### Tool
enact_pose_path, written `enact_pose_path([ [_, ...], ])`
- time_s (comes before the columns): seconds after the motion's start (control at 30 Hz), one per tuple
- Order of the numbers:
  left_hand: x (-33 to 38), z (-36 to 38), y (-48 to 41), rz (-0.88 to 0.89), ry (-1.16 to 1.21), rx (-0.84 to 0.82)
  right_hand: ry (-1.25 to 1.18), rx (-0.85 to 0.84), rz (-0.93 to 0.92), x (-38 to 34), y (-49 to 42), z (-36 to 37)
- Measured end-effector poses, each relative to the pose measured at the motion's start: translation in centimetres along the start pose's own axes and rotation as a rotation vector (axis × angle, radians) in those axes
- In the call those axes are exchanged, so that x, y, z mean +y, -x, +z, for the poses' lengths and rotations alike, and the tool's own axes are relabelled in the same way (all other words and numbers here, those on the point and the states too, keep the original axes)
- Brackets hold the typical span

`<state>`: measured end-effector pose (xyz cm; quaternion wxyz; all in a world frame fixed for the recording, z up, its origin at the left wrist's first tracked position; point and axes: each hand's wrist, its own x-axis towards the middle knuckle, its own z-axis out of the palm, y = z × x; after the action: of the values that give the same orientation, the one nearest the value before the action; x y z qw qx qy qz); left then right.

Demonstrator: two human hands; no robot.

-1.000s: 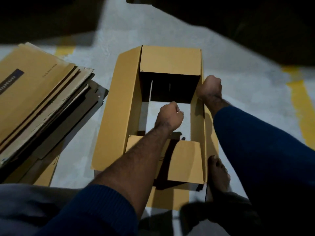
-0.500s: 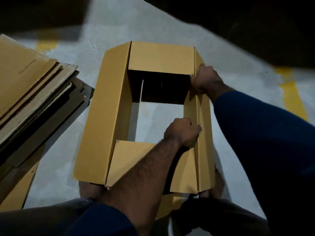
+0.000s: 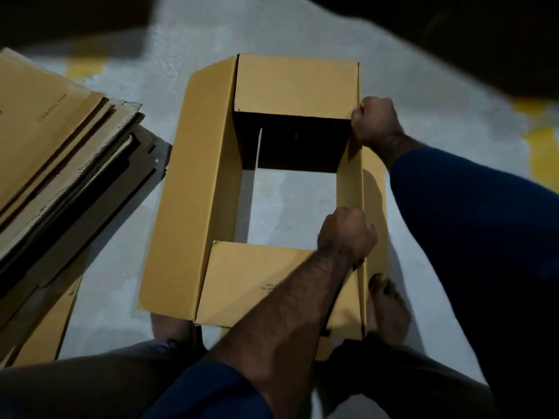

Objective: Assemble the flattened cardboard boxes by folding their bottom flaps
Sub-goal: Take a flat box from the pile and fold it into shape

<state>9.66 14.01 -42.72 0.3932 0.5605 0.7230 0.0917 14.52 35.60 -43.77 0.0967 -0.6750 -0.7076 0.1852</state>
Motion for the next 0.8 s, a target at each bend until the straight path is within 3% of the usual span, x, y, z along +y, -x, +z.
enact_pose_path([
  [0.17, -2.2, -2.7, 0.1, 0.088, -0.139, -0.241, 0.141, 0.100, 0.036, -1.3, 3.5, -1.0],
  [0.3, -5.9, -7.3, 1.9, 0.020, -0.377, -0.353, 0.175, 0.179, -0.045, -3.6, 9.0, -2.0],
  [0.37, -8.1, -9.0, 3.4, -0.022, -0.420, -0.333, 0.063, 0.031, -0.120, -5.2, 12.3, -2.1],
  [0.47, -10.5, -10.4, 6.6, -0.040, -0.467, -0.292, -0.055, -0.475, -0.113, -7.6, 18.2, -2.1],
  [0.53, -10.8, -11.2, 8.9, 0.008, -0.487, -0.207, 0.010, -0.700, -0.064, -8.3, 22.0, -1.5],
  [0.67, -9.0, -14.0, 12.8, 0.064, -0.451, -0.032, 0.067, -0.733, 0.030, -8.9, 26.2, -3.6],
  [0.73, -7.9, -15.5, 14.8, 0.045, -0.421, 0.016, -0.100, -0.759, 0.177, -9.1, 26.6, -6.5],
  [0.8, -7.2, -17.0, 16.6, -0.067, -0.278, -0.011, -0.216, -0.978, 0.303, -9.0, 26.9, -9.7],
])
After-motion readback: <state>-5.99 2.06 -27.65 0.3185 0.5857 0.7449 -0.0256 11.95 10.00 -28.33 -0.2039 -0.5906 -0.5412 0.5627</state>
